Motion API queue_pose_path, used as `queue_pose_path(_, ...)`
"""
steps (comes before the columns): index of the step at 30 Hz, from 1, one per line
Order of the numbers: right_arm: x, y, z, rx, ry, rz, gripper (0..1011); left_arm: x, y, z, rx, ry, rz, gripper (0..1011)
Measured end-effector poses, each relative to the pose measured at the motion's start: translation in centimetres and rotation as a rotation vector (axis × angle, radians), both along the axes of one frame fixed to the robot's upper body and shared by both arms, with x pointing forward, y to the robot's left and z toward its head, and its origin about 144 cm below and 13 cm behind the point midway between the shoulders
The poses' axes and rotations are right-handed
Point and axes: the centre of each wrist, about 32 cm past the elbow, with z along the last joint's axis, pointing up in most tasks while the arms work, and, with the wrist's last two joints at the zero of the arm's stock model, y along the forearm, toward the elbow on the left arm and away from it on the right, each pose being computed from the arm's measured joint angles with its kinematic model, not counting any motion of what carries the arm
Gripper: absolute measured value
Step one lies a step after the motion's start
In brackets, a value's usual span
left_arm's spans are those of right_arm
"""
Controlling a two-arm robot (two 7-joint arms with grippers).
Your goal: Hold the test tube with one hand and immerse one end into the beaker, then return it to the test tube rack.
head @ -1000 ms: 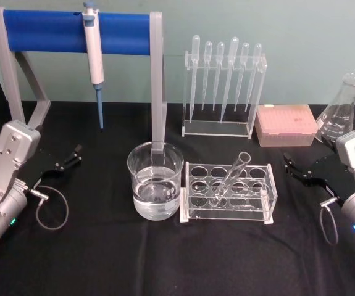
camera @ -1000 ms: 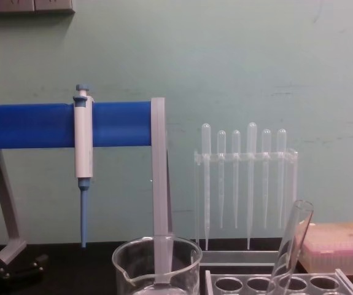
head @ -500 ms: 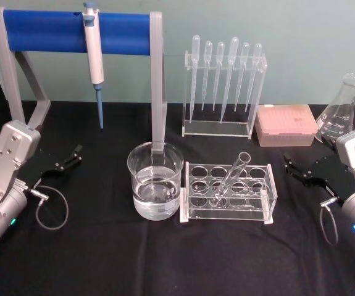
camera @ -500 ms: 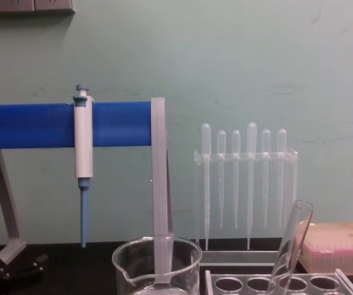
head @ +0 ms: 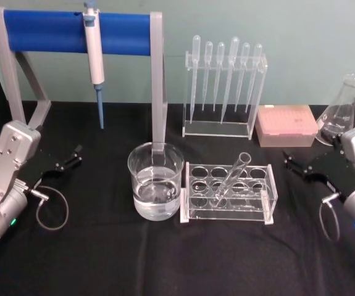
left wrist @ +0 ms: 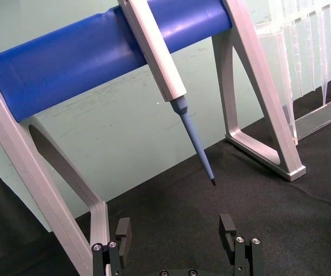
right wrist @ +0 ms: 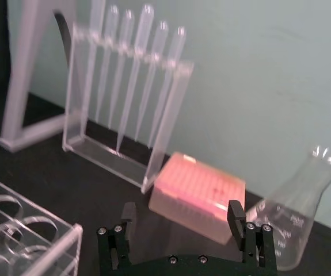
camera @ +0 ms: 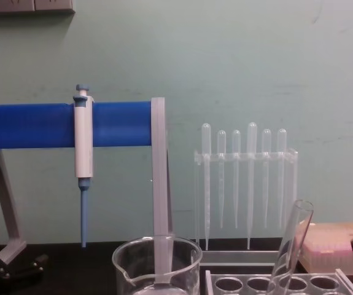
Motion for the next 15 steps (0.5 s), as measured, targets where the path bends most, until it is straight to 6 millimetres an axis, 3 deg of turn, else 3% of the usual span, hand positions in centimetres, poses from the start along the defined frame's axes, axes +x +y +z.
queue_pose_path(11,-2.1,-2.1,4.4,0.110,0.010,0.153,1003,0.0,0.0,0.0,0.000,0.000,0.000,1000)
queue_pose_path(15,-3.4,-4.5,5.3,0.171,0.097,0.304,1003,0.0,0.0,0.0,0.000,0.000,0.000,1000)
